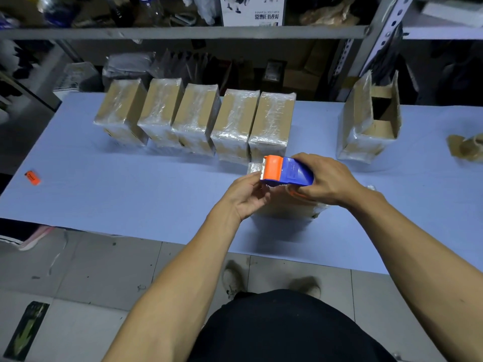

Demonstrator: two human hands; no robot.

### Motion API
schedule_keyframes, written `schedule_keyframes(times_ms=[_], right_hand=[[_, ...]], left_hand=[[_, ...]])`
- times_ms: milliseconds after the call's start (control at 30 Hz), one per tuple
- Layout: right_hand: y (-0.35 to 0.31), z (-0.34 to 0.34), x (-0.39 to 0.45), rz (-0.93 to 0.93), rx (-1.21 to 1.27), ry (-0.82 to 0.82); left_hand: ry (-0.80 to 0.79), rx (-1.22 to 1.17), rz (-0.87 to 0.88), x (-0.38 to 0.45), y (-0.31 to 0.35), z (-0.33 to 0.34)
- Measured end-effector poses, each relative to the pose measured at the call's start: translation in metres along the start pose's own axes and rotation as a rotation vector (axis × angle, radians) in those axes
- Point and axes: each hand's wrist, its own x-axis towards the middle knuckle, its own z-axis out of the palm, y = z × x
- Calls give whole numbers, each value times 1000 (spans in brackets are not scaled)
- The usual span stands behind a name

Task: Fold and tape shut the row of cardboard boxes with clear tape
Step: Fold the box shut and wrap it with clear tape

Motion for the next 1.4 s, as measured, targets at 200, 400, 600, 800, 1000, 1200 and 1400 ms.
schedule_keyframes(times_ms=[200,400,600,800,1000,1200,1400], right_hand=[[-1,1,-1,-6,-21,-3],[-2,-6,4,-43,-97,-85],[8,-14,-3,-15,-204,-88],[-3,-1,8,-15,-218,-42],[0,1,9,2,-205,-8],[3,2,10,-15,-214,14],[4,2,18,-31,-267,-36]], left_hand=[[42,-58,-10,-3,-3,13],[246,171,239,11,1,4],[462,464,260,36,6,-58],[456,311,92,63,-18,-39],[473,355,-4,71,-29,-47],[334,519,284,67,-12,-32],[296,955,459,66,-23,-19]])
